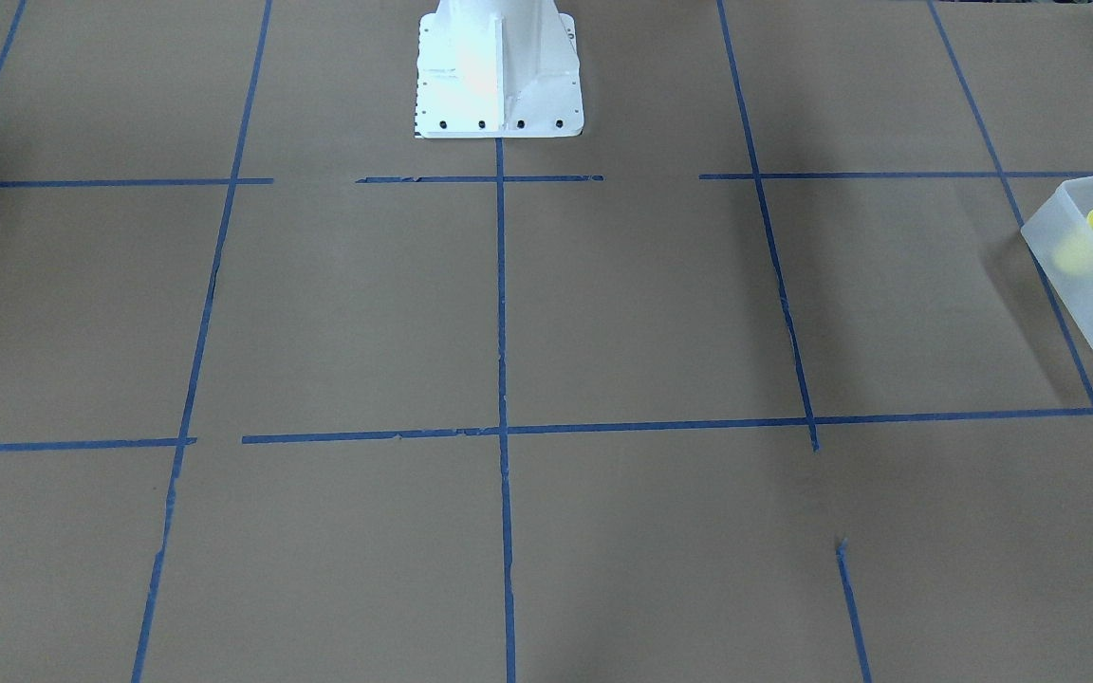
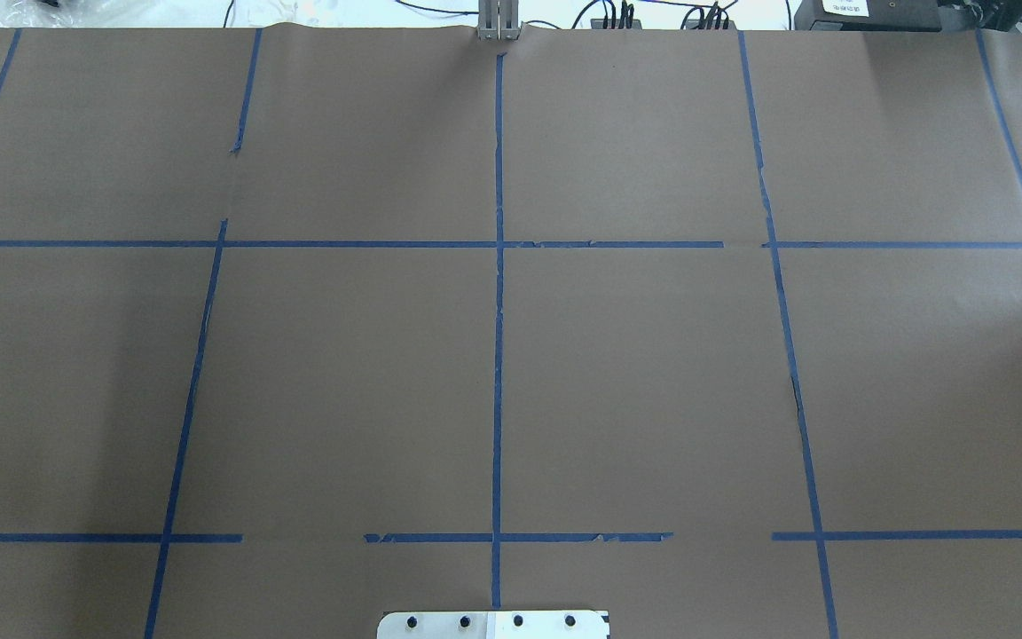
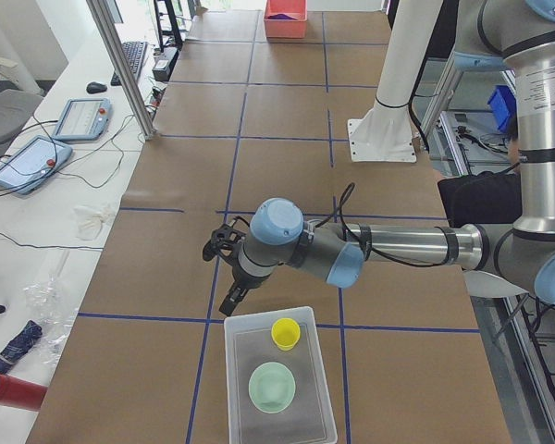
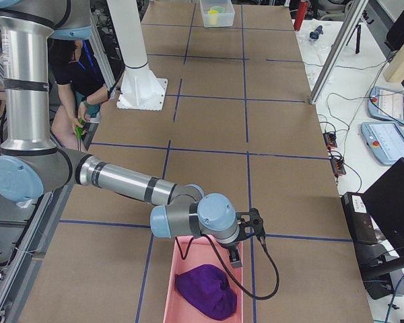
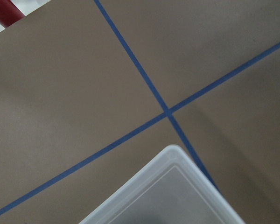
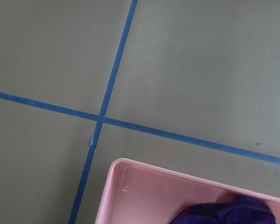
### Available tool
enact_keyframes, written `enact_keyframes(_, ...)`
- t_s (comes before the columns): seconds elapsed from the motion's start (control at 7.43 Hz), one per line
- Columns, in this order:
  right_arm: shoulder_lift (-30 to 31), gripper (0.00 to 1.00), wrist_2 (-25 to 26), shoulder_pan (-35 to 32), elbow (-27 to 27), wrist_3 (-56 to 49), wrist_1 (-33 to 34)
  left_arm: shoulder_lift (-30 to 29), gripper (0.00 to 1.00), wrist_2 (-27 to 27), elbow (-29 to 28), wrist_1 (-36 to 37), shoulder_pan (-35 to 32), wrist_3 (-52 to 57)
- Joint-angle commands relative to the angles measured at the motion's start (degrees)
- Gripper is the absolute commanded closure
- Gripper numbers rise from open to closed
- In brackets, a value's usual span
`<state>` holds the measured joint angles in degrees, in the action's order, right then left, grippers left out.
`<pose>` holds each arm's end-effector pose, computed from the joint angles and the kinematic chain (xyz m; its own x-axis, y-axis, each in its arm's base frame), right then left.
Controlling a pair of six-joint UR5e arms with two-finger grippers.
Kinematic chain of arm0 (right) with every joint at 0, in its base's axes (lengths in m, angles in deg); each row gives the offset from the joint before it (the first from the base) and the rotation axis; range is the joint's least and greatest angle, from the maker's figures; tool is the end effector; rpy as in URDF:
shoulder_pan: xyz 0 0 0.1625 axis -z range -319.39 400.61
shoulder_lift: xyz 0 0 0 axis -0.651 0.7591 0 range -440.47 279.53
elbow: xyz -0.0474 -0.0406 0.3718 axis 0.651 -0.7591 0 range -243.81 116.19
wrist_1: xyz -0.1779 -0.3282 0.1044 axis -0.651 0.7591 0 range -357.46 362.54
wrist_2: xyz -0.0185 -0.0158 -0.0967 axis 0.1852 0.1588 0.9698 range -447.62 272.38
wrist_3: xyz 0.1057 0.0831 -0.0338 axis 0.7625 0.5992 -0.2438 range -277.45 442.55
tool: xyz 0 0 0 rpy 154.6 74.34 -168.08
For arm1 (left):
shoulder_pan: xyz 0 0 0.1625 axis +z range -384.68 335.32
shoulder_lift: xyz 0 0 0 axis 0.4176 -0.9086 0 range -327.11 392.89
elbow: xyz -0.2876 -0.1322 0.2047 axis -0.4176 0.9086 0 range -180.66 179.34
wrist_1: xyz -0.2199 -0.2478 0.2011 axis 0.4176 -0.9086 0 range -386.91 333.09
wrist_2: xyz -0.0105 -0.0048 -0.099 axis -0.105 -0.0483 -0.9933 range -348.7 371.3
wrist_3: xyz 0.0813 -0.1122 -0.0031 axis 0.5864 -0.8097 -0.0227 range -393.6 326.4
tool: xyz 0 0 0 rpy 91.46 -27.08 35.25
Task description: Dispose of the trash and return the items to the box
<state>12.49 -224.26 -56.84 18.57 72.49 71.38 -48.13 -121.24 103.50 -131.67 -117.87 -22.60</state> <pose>0.0911 -0.4458 0.6812 0.7097 -0.2128 0.6716 -0.0036 0.9522 0.3056 -0.0635 -0.4292 0.5640 0.7447 0.3648 -0.5589 -0.0914 0.8853 0.4560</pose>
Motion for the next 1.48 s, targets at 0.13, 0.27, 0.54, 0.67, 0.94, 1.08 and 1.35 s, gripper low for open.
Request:
enact_keyframes(0.13,1.35,0.00,0.84,4.62,1.47,0.04,9.60,-0.21,0.00,-0.60,-1.77,15.52,0.11,0.33)
enact_keyframes(0.27,0.65,0.00,0.41,4.55,2.69,0.04,18.61,2.76,0.00,-0.52,-2.29,15.37,0.28,0.34)
enact_keyframes(0.54,3.42,0.00,1.45,4.03,13.98,-0.92,28.18,3.32,0.00,-0.61,-1.16,15.38,0.20,0.25)
enact_keyframes(0.67,5.37,0.00,3.55,3.94,17.08,-1.02,28.19,3.23,0.00,-0.70,-0.89,15.29,0.28,0.16)
enact_keyframes(0.94,5.39,0.00,6.99,4.02,16.68,-1.46,28.10,3.23,0.00,-0.61,-1.07,11.79,0.28,0.07)
enact_keyframes(1.08,5.39,0.00,7.00,4.02,16.50,-1.37,28.19,2.54,0.00,-0.70,-0.98,12.21,0.28,0.34)
enact_keyframes(1.35,5.39,0.00,7.00,4.11,16.06,-1.28,28.19,2.18,0.00,-0.61,-3.44,12.12,0.46,0.43)
